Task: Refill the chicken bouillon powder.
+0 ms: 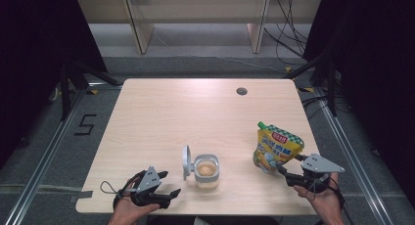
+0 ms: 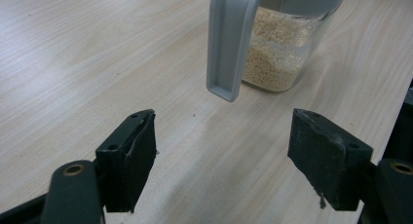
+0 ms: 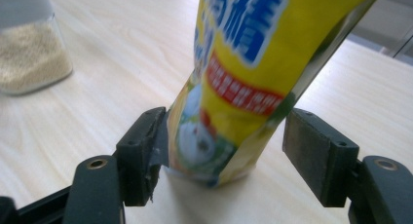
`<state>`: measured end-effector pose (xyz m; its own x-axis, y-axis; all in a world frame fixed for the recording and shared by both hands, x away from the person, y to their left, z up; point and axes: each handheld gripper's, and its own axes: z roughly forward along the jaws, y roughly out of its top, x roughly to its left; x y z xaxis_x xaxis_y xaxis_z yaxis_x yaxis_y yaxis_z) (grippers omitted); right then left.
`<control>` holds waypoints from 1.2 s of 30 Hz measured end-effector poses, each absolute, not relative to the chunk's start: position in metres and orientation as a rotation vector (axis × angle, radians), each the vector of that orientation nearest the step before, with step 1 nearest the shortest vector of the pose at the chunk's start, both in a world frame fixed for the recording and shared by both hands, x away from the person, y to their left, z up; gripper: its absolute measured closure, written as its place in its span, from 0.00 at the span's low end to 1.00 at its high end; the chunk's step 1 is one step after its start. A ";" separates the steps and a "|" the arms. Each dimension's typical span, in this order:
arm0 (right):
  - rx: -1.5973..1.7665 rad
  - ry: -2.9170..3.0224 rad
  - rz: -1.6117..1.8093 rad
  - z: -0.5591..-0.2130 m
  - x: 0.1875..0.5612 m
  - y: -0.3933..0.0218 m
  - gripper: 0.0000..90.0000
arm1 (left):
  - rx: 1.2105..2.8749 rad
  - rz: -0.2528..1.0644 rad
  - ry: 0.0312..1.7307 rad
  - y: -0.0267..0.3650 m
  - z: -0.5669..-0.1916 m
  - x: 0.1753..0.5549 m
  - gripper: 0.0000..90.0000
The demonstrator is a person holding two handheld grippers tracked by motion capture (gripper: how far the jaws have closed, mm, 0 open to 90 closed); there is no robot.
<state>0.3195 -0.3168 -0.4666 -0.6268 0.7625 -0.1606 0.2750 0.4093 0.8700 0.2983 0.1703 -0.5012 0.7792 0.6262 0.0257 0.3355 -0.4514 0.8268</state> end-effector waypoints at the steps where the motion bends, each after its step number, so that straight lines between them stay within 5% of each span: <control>1: 0.918 2.129 1.162 -0.467 0.316 -0.315 0.37 | 2.077 0.413 0.715 0.170 -0.501 0.298 0.28; 36: 1.021 2.234 1.037 -0.481 0.270 -0.322 0.31 | 2.026 0.362 0.749 0.158 -0.491 0.302 0.28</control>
<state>0.2696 -0.3218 -0.4810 -0.6119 0.7843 -0.1020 0.4285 0.4372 0.7907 0.3023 0.1576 -0.4912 0.7719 0.6347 -0.0366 0.3652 -0.3955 0.8427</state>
